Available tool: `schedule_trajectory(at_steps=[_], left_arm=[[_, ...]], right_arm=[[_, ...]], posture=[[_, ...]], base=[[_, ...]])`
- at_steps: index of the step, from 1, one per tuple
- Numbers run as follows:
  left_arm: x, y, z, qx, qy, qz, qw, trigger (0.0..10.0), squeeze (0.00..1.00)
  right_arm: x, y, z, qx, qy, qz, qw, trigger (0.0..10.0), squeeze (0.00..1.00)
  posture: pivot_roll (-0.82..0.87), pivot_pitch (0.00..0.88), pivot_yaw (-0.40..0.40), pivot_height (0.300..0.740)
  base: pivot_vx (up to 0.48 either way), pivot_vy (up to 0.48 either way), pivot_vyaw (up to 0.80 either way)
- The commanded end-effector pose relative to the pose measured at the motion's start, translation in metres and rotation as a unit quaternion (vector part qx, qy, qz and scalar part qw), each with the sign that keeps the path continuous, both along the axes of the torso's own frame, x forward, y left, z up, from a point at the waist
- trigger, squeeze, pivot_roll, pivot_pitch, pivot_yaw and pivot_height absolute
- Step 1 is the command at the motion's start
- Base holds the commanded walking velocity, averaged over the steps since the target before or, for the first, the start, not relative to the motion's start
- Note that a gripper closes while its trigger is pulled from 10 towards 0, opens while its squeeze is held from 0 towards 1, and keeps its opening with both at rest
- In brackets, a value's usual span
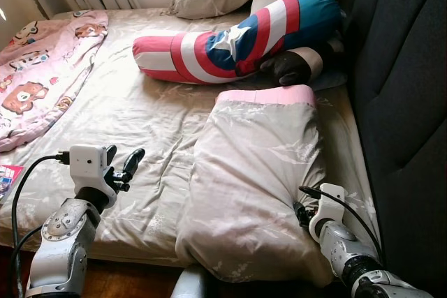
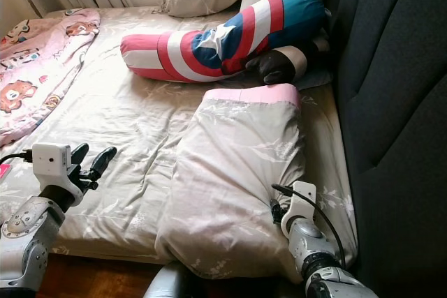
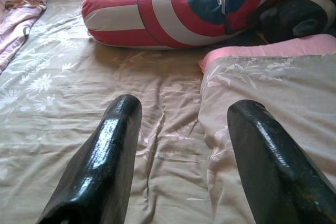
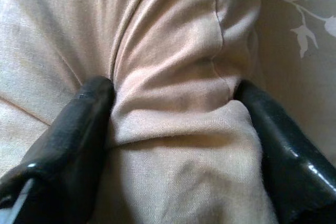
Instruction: Clean up the room
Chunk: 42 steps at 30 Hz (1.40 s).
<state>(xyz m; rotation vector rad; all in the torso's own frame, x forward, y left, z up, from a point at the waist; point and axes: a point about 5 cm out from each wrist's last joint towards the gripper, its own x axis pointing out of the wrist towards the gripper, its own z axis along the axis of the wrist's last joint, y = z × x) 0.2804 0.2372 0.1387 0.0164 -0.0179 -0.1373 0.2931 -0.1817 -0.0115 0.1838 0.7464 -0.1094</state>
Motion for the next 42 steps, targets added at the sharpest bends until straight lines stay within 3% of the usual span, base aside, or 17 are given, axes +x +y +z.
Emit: schedule_trajectory(at_steps=[1, 16, 21, 24, 27, 30, 36, 42], left_arm=[[-0.004, 0.005, 0.0, -0.001, 0.0, 0.012, 1.0, 10.0, 0.0], [0.003, 0.0, -0.007, -0.012, 0.006, 0.008, 1.0, 10.0, 0.0], [0.013, -0.006, -0.022, -0.056, 0.033, -0.002, 0.998, 10.0, 0.0], [0.017, -0.01, -0.025, -0.062, 0.04, -0.009, 0.997, 10.0, 0.0], [0.025, -0.018, -0.033, -0.06, 0.058, -0.025, 0.996, 10.0, 0.0], [0.038, -0.031, -0.057, -0.065, 0.106, -0.043, 0.991, 10.0, 0.0], [0.041, -0.047, -0.085, -0.068, 0.174, -0.051, 0.981, 10.0, 0.0], [0.04, -0.064, -0.102, -0.066, 0.201, -0.062, 0.976, 10.0, 0.0]], right_arm=[[-0.035, 0.011, -0.031, 0.009, 0.095, 0.019, 0.995, 0.0, 0.0], [-0.039, 0.005, -0.034, 0.002, 0.097, 0.029, 0.995, 0.0, 0.0], [-0.04, 0.002, -0.034, 0.002, 0.091, 0.03, 0.995, 0.0, 0.0], [-0.04, 0.0, -0.033, 0.004, 0.087, 0.032, 0.996, 0.0, 0.0], [-0.039, -0.001, -0.032, 0.008, 0.077, 0.033, 0.996, 0.0, 0.0], [-0.036, -0.005, -0.029, 0.013, 0.061, 0.035, 0.997, 0.0, 0.0], [-0.031, -0.004, -0.025, 0.024, 0.043, 0.045, 0.998, 0.0, 0.0], [-0.031, -0.007, -0.023, 0.025, 0.037, 0.052, 0.998, 0.0, 0.0]], posture=[[0.21, 0.147, 0.091, 0.653], [0.17, 0.173, 0.065, 0.653], [0.15, 0.195, 0.051, 0.653], [0.13, 0.208, 0.041, 0.653], [0.11, 0.221, 0.029, 0.653], [0.08, 0.239, 0.017, 0.653], [0.05, 0.266, -0.002, 0.653], [0.02, 0.285, -0.014, 0.653]], base=[[0.0, 0.0, 0.0], [0.0, 0.0, 0.0], [0.0, 0.0, 0.0], [0.0, 0.0, 0.0], [0.0, 0.0, 0.0], [0.0, 0.0, 0.0], [0.0, 0.0, 0.0], [0.0, 0.0, 0.0]])
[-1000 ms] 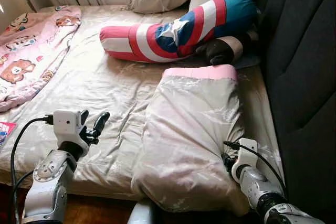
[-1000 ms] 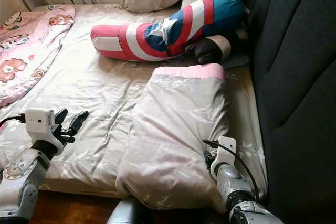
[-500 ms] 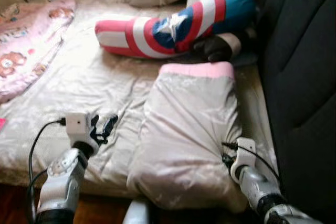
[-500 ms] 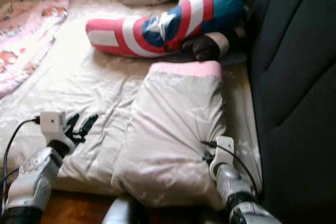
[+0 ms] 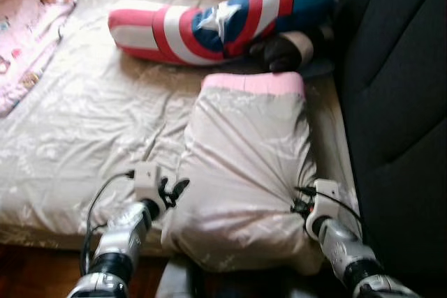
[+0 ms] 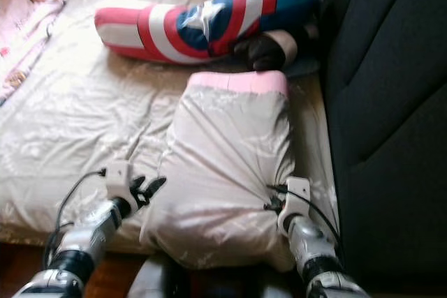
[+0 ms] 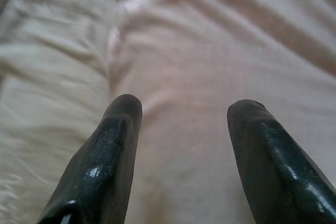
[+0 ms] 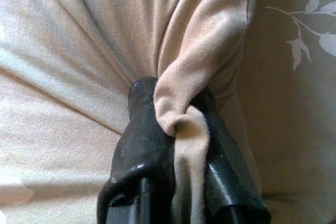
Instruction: Clean up the room
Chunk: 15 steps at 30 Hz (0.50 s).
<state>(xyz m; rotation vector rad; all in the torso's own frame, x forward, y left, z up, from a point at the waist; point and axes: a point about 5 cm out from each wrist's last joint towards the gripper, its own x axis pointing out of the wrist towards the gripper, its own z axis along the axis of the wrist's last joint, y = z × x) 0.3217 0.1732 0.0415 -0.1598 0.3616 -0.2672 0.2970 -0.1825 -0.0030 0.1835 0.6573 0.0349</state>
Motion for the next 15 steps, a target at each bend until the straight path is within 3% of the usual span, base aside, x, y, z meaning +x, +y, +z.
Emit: schedule_trajectory(at_steps=[1, 4, 5, 6, 7, 8, 9, 10, 15], left_arm=[[-0.0018, -0.0015, -0.006, 0.007, 0.008, 0.001, 1.0, 10.0, 0.0], [-0.002, -0.0039, -0.009, 0.0, 0.013, 0.006, 1.0, 10.0, 0.0], [-0.0017, -0.0043, -0.0096, 0.001, 0.014, 0.009, 1.0, 10.0, 0.27], [-0.0012, -0.0044, -0.0096, 0.0, 0.013, 0.014, 1.0, 10.0, 0.91], [-0.0004, -0.0041, -0.0092, -0.002, 0.011, 0.02, 1.0, 10.0, 1.0], [0.0005, -0.0036, -0.0085, -0.006, 0.01, 0.026, 1.0, 10.0, 0.95], [0.0009, -0.0031, -0.0082, -0.005, 0.008, 0.029, 1.0, 10.0, 0.22], [0.0011, -0.0023, -0.0082, -0.004, 0.008, 0.033, 0.999, 10.0, 0.0], [0.0001, 0.0004, -0.0113, -0.027, 0.018, 0.055, 0.998, 10.0, 0.0]], right_arm=[[-0.0351, -0.0066, -0.0317, -0.002, 0.087, -0.007, 0.996, 0.0, 0.0], [-0.0353, -0.0073, -0.0314, -0.003, 0.086, -0.003, 0.996, 0.0, 0.0], [-0.0355, -0.0077, -0.0314, -0.003, 0.086, -0.003, 0.996, 0.0, 0.0], [-0.0357, -0.008, -0.0314, -0.003, 0.086, -0.002, 0.996, 0.0, 0.0], [-0.0358, -0.0081, -0.0314, -0.003, 0.086, -0.002, 0.996, 0.0, 0.0], [-0.036, -0.0082, -0.0314, -0.003, 0.085, -0.001, 0.996, 0.0, 0.0], [-0.0361, -0.008, -0.0315, -0.003, 0.085, 0.0, 0.996, 0.0, 0.0], [-0.0363, -0.0077, -0.0316, -0.003, 0.086, 0.001, 0.996, 0.0, 0.0], [-0.037, -0.0055, -0.0322, -0.002, 0.086, 0.005, 0.996, 0.0, 0.0]], posture=[[0.01, 0.289, -0.016, 0.653], [0.01, 0.294, -0.019, 0.653], [0.01, 0.296, -0.021, 0.653], [0.01, 0.296, -0.021, 0.653], [0.01, 0.296, -0.021, 0.653], [0.01, 0.295, -0.022, 0.653], [0.01, 0.295, -0.022, 0.653], [0.01, 0.294, -0.022, 0.653], [0.0, 0.297, -0.027, 0.653]], base=[[0.0, 0.0, 0.0], [0.0, 0.0, 0.0], [0.0, 0.0, 0.0], [0.0, 0.0, 0.0], [0.0, 0.0, 0.0], [0.0, 0.0, 0.0], [0.0, 0.0, 0.0], [0.0, 0.0, 0.0], [0.0, 0.0, 0.0]])
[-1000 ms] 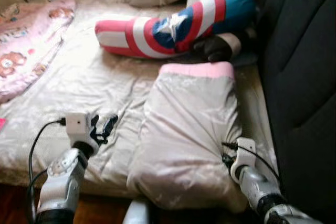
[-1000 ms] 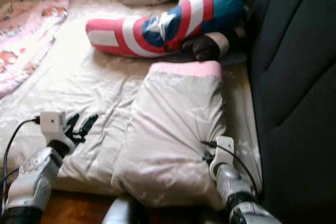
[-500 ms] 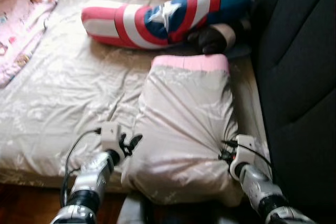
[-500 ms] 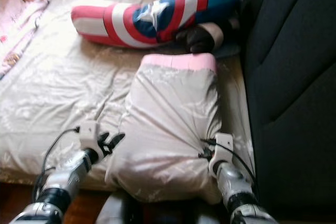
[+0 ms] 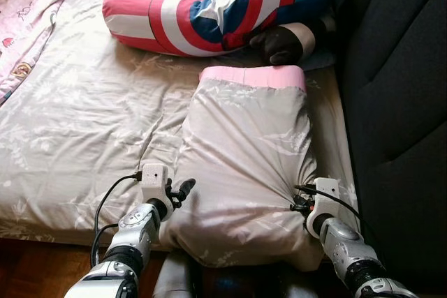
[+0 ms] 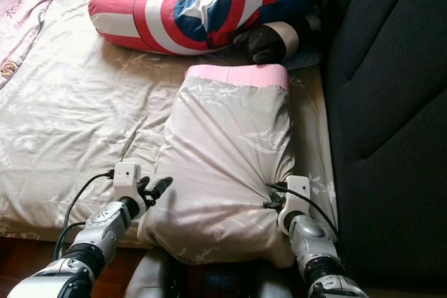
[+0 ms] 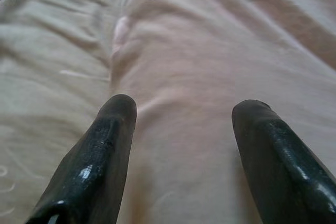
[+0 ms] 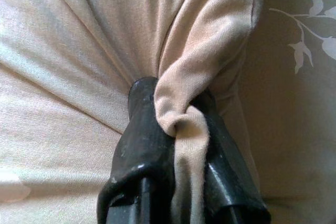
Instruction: Clean up the room
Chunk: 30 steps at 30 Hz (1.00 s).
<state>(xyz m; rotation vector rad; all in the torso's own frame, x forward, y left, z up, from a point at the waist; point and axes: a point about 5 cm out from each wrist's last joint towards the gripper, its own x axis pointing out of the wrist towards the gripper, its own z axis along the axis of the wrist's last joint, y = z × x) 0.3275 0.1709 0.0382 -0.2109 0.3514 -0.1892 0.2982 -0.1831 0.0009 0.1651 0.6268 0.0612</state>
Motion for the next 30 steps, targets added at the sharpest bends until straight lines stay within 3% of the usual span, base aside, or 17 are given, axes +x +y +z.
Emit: schedule_trajectory(at_steps=[1, 2, 5, 6, 7, 25, 30], left_arm=[[-0.006, 0.002, -0.008, -0.01, 0.016, 0.012, 1.0, 10.0, 0.0], [-0.006, 0.002, -0.008, -0.013, 0.015, 0.01, 1.0, 10.0, 1.0], [-0.006, -0.001, -0.01, -0.003, 0.017, 0.007, 1.0, 10.0, 1.0], [-0.007, -0.001, -0.01, -0.002, 0.018, 0.007, 1.0, 10.0, 0.67], [-0.007, -0.001, -0.011, -0.005, 0.019, 0.008, 1.0, 10.0, 0.0], [-0.019, -0.007, -0.027, -0.06, 0.062, 0.025, 0.996, 10.0, 0.0], [-0.023, -0.008, -0.032, -0.052, 0.078, 0.021, 0.995, 10.0, 0.0]], right_arm=[[-0.038, -0.005, -0.036, 0.001, 0.102, -0.009, 0.995, 0.0, 0.0], [-0.038, -0.005, -0.036, 0.002, 0.102, -0.009, 0.995, 0.0, 0.0], [-0.039, -0.005, -0.036, 0.002, 0.102, -0.007, 0.995, 0.0, 0.0], [-0.039, -0.005, -0.036, 0.002, 0.102, -0.007, 0.995, 0.0, 0.0], [-0.04, -0.006, -0.036, 0.002, 0.102, -0.006, 0.995, 0.0, 0.0], [-0.038, -0.01, -0.032, 0.007, 0.093, 0.009, 0.996, 0.0, 0.0], [-0.038, -0.011, -0.029, 0.009, 0.088, 0.012, 0.996, 0.0, 0.0]], posture=[[0.0, 0.297, -0.027, 0.653], [0.0, 0.298, -0.028, 0.653], [-0.01, 0.302, -0.03, 0.653], [-0.01, 0.303, -0.03, 0.653], [-0.01, 0.305, -0.031, 0.653], [-0.05, 0.339, -0.055, 0.653], [-0.05, 0.345, -0.061, 0.653]], base=[[0.0, 0.0, 0.0], [0.0, 0.0, 0.0], [0.0, 0.0, 0.0], [0.0, 0.0, 0.0], [0.0, 0.0, 0.0], [0.0, 0.0, 0.0], [0.0, 0.0, 0.0]])
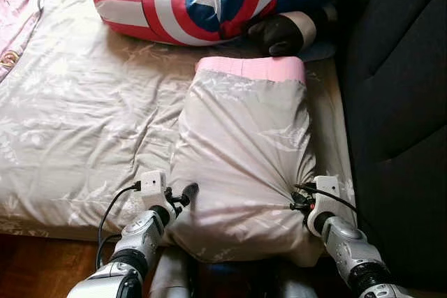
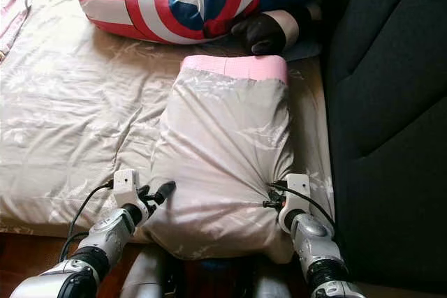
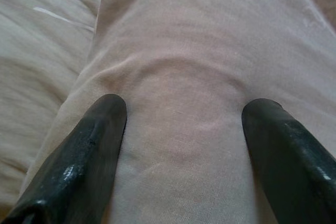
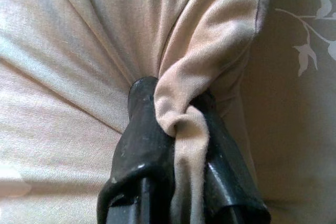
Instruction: Clean up the room
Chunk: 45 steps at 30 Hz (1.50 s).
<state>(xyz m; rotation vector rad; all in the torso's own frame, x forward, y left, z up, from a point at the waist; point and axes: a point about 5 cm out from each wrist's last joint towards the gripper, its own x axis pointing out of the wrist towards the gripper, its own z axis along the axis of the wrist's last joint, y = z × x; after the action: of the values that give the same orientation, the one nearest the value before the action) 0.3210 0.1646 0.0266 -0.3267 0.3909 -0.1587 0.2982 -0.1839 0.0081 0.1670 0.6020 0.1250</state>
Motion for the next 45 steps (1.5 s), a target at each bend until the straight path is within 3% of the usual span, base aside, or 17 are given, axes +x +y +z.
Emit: schedule_trajectory(at_steps=[1, 15, 16, 45], left_arm=[[-0.017, -0.002, -0.022, 0.001, 0.056, -0.003, 0.998, 10.0, 0.0], [-0.029, -0.007, -0.034, -0.023, 0.085, 0.004, 0.996, 10.0, 0.0], [-0.029, -0.007, -0.035, -0.026, 0.086, 0.003, 0.996, 0.0, 0.0], [-0.033, -0.013, -0.035, -0.057, 0.072, -0.043, 0.995, 0.0, 0.0]], right_arm=[[-0.038, -0.011, -0.036, -0.004, 0.102, -0.014, 0.995, 0.0, 0.0], [-0.042, -0.015, -0.032, -0.003, 0.098, -0.006, 0.995, 0.0, 0.0], [-0.042, -0.015, -0.031, -0.003, 0.098, -0.005, 0.995, 0.0, 0.0], [-0.042, -0.01, -0.029, -0.002, 0.1, -0.001, 0.995, 0.0, 0.0]], posture=[[-0.05, 0.346, -0.061, 0.653], [-0.08, 0.362, -0.078, 0.653], [-0.08, 0.362, -0.078, 0.653], [-0.07, 0.349, -0.081, 0.653]], base=[[0.0, 0.0, 0.0], [0.0, 0.0, 0.0], [0.0, 0.0, 0.0], [0.0, 0.0, 0.0]])
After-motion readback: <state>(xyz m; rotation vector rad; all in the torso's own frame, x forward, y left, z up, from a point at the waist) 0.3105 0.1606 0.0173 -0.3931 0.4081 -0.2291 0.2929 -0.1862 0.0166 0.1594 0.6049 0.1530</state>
